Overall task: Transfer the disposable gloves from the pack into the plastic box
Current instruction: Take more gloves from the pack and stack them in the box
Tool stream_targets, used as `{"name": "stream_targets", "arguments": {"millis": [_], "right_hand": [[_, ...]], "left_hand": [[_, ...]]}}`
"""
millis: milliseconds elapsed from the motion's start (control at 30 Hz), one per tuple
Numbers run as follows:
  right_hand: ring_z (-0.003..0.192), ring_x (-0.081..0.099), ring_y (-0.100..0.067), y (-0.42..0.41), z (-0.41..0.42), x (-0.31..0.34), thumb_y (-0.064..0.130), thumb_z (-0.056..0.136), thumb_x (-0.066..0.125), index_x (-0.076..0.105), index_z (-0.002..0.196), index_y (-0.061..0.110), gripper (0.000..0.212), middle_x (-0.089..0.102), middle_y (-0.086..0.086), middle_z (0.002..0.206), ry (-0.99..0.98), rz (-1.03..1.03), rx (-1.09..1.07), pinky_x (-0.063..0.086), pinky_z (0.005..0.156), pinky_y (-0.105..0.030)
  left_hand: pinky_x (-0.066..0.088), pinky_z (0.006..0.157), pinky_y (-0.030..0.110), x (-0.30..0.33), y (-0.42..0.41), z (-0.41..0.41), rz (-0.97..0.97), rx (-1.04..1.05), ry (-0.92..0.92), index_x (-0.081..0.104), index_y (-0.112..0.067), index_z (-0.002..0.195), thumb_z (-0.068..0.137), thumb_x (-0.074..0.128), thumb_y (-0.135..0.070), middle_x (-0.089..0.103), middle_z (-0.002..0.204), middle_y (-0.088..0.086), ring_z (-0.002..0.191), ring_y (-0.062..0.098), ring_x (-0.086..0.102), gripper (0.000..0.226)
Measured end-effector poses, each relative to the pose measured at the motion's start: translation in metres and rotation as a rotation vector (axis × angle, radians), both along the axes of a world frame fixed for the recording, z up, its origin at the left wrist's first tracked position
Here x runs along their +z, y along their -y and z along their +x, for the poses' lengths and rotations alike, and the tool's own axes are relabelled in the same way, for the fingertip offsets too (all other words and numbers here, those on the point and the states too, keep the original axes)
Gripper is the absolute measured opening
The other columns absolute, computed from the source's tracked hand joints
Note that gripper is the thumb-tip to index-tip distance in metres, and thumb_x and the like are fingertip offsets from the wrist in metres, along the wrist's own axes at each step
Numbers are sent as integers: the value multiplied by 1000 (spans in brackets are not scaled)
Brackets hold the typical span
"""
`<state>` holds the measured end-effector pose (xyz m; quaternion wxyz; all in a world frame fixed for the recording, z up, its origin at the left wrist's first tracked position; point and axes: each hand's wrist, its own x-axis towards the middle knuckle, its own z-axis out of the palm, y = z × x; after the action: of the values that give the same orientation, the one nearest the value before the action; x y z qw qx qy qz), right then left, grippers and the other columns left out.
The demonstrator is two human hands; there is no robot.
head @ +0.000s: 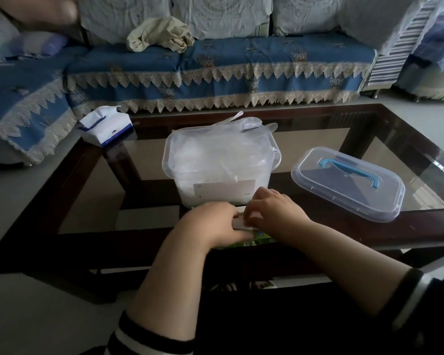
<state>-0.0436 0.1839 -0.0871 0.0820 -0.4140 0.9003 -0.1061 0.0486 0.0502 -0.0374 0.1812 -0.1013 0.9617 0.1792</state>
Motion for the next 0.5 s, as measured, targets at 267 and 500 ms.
{"name": "stream_targets", "arguments": {"millis": [267, 500], "right_hand": [[116, 37, -22, 3, 8, -9, 46, 91, 54, 55, 128, 42, 37, 42, 2, 122, -96, 86, -11, 32, 95, -35], [111, 44, -22, 11, 7, -7, 32, 91, 56, 70, 110, 34, 24, 51, 3, 116, -116, 10, -34, 37, 88, -34]], "left_hand": [[40, 104, 52, -50, 2, -22, -72, 66, 3, 39, -32, 140, 93, 55, -42, 36, 145, -2, 131, 30, 32, 52], [40, 105, 48, -55, 5, -24, -45, 121, -83, 48, -33, 134, 90, 66, -29, 41, 139, -3, 130, 28, 32, 48]]}}
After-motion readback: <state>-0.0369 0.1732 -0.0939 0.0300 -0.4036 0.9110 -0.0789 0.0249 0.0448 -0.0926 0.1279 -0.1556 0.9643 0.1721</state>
